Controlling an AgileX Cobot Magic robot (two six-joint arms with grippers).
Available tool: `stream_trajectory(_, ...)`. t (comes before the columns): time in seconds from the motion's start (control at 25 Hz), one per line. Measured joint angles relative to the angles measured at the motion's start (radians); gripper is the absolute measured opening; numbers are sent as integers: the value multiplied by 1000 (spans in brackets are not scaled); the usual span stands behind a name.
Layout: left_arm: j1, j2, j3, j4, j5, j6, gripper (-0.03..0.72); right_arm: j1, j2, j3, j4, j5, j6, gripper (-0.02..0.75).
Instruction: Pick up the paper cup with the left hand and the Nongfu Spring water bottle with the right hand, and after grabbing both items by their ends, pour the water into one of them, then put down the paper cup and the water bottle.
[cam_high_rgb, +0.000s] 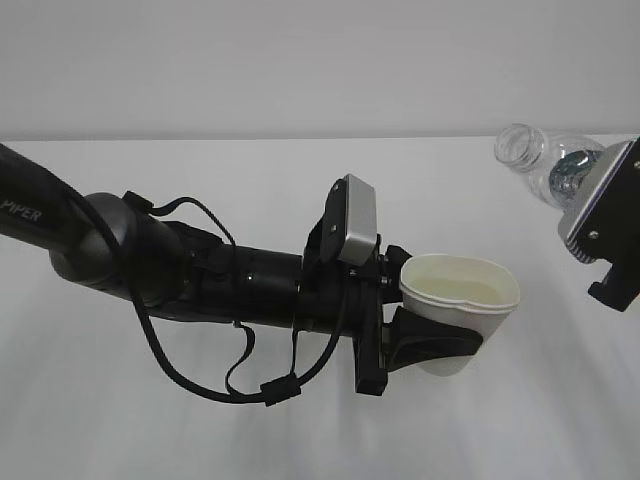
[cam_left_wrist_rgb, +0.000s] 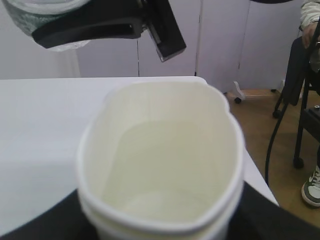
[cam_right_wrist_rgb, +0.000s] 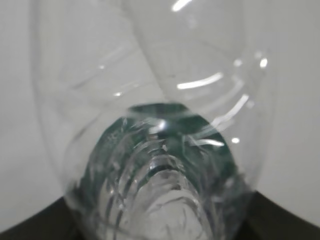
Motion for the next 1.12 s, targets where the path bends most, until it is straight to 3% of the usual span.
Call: stream_trajectory(1.12, 0, 0, 0, 0, 0, 0, 388, 0, 0, 6, 8, -66, 547, 392)
